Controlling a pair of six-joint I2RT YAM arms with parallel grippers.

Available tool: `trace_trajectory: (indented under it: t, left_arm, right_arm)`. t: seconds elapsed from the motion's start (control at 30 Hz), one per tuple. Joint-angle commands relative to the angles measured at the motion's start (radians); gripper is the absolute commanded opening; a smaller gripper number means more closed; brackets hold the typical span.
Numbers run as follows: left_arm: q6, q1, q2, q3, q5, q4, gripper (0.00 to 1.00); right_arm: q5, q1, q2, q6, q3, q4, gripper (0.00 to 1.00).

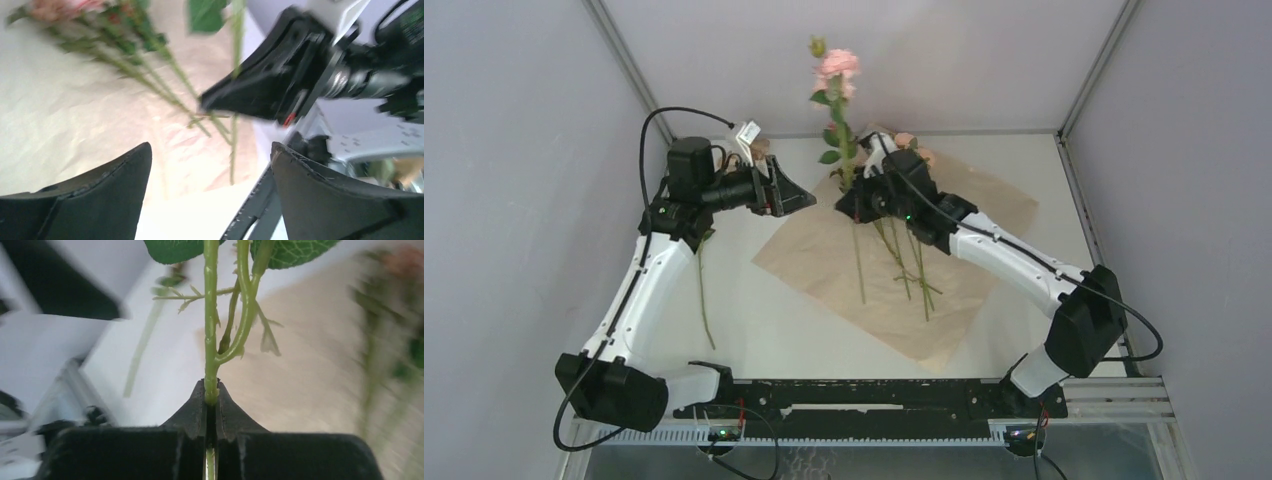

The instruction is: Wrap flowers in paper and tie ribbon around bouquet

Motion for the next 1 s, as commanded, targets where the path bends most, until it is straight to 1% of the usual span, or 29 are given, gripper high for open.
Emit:
trace_trajectory:
  t: [0.0,0.03,0.1,0.2,0.27,0.3,0.33,0.37,0.4,0.43,0.47,0.53,0.6,0.67,0.73,0.87,0.97]
  left_arm:
    - [0.162,0.062,0.009,-0.076,-0.243,-0.128,0.92]
    - [0.179,0.075,0.022,-0.103,-0.278,-0.128,0.90]
    - [0.212,0.081,0.051,-0.173,-0.347,-0.123,0.79]
    - [0.200,0.081,0.079,-0.285,-0.394,-0.075,0.71]
    - [0.180,0.081,0.094,-0.334,-0.425,-0.045,0.66]
    - [0.164,0.081,0.105,-0.348,-0.452,-0.033,0.65]
    - [0.157,0.081,0.109,-0.360,-0.463,-0.022,0.65]
    - [0.147,0.081,0.113,-0.377,-0.472,-0.004,0.65]
    - [0.129,0.081,0.108,-0.402,-0.485,0.021,0.66]
    - [0.091,0.080,0.101,-0.438,-0.497,0.056,0.66]
    - [0.059,0.081,0.089,-0.480,-0.509,0.093,0.67]
    - [-0.013,0.083,0.068,-0.565,-0.541,0.168,0.70]
    - [-0.067,0.086,0.069,-0.615,-0.557,0.204,0.77]
    - [-0.108,0.104,0.106,-0.618,-0.546,0.206,0.82]
    - [-0.149,0.115,0.144,-0.613,-0.525,0.208,0.84]
    - [-0.204,0.115,0.178,-0.652,-0.508,0.251,0.86]
    - [-0.216,0.115,0.194,-0.679,-0.526,0.286,0.87]
  right_arm:
    - [0.122,-0.172,0.027,-0.109,-0.006,-0.294,0.00]
    - [0.152,-0.201,0.056,-0.127,-0.006,-0.328,0.00]
    - [0.213,-0.234,0.112,-0.186,-0.005,-0.353,0.00]
    - [0.229,-0.249,0.191,-0.247,0.018,-0.352,0.00]
    - [0.246,-0.257,0.244,-0.263,0.034,-0.332,0.00]
    - [0.257,-0.266,0.269,-0.262,0.051,-0.326,0.02]
    - [0.274,-0.272,0.295,-0.255,0.064,-0.326,0.06]
    - [0.294,-0.281,0.323,-0.249,0.088,-0.338,0.15]
    - [0.327,-0.285,0.348,-0.247,0.115,-0.355,0.25]
    - [0.365,-0.284,0.373,-0.249,0.157,-0.381,0.42]
    - [0.395,-0.284,0.391,-0.253,0.186,-0.411,0.51]
    - [0.464,-0.275,0.401,-0.250,0.221,-0.463,0.59]
    - [0.525,-0.249,0.368,-0.247,0.214,-0.486,0.63]
    - [0.576,-0.206,0.308,-0.244,0.175,-0.487,0.65]
    - [0.562,-0.152,0.241,-0.231,0.120,-0.476,0.65]
    - [0.387,-0.052,0.128,-0.129,0.004,-0.433,0.59]
    - [0.268,0.014,0.135,-0.059,-0.045,-0.354,0.53]
